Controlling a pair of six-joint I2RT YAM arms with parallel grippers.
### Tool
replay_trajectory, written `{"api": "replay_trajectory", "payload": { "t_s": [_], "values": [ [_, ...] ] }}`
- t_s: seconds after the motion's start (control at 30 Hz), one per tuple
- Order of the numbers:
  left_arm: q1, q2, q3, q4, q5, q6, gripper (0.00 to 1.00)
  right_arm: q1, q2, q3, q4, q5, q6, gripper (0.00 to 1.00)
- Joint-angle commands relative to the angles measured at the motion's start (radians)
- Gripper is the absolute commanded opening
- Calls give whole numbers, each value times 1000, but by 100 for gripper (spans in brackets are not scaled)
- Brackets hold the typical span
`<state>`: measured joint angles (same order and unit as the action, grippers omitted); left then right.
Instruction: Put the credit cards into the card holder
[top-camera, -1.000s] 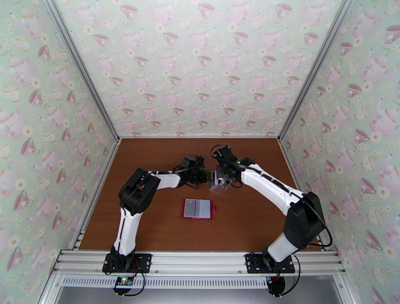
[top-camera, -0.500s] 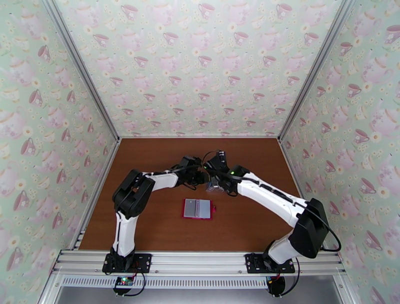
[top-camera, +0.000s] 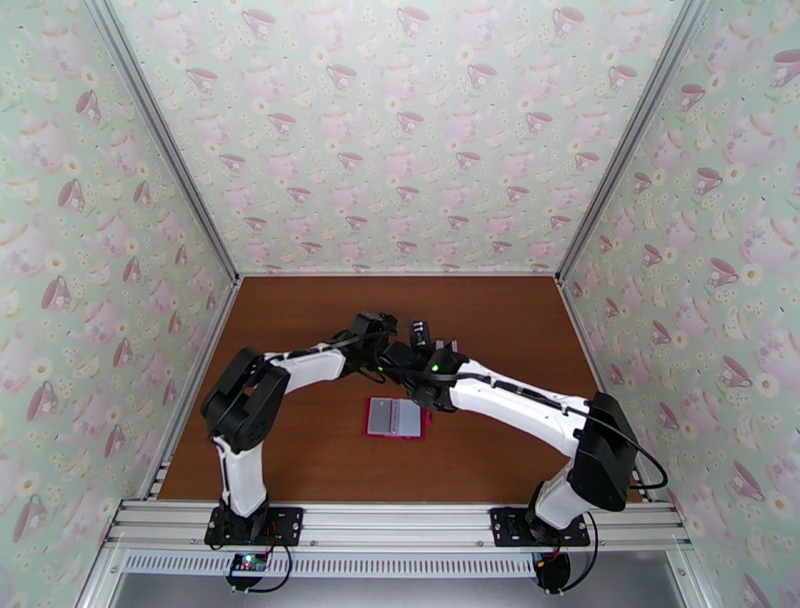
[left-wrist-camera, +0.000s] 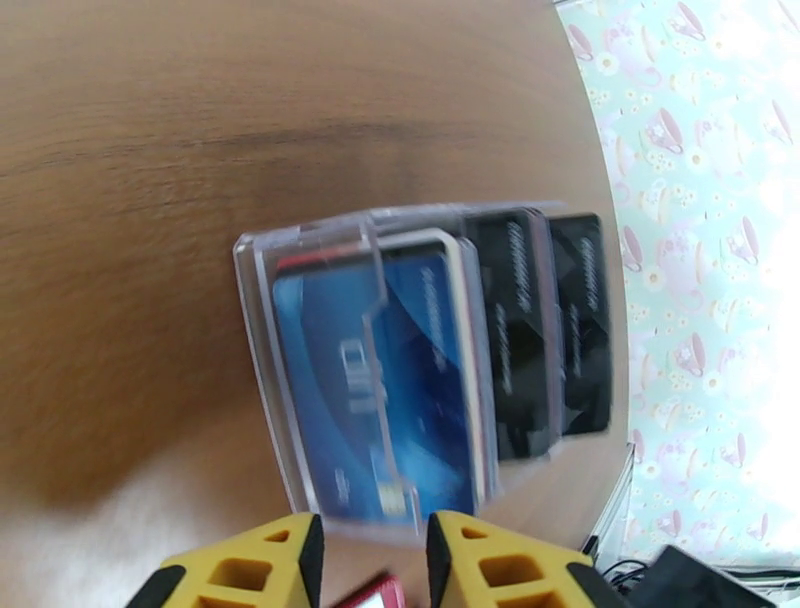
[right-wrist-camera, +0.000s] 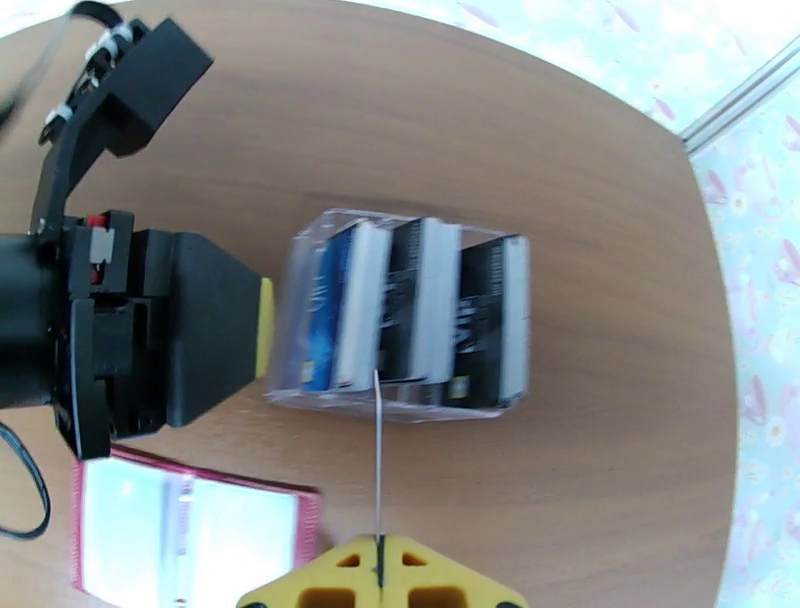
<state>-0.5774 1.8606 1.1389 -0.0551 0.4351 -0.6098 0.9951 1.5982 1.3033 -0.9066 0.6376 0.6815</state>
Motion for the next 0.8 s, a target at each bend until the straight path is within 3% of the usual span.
{"api": "replay_trajectory", "payload": {
  "t_s": [0.0,0.53,0.77],
  "values": [
    [-3,-87,-54,-78,-67,61,34,5,-47,-53,83,-96,31,0],
    [-7,-291,-318,-130,-85,83,34,-8,-193,-323,411,-441,92,0],
    [-8,-380,-410,-159,-116,92,36,-93,-270,-508,632,-635,161,0]
  ]
}}
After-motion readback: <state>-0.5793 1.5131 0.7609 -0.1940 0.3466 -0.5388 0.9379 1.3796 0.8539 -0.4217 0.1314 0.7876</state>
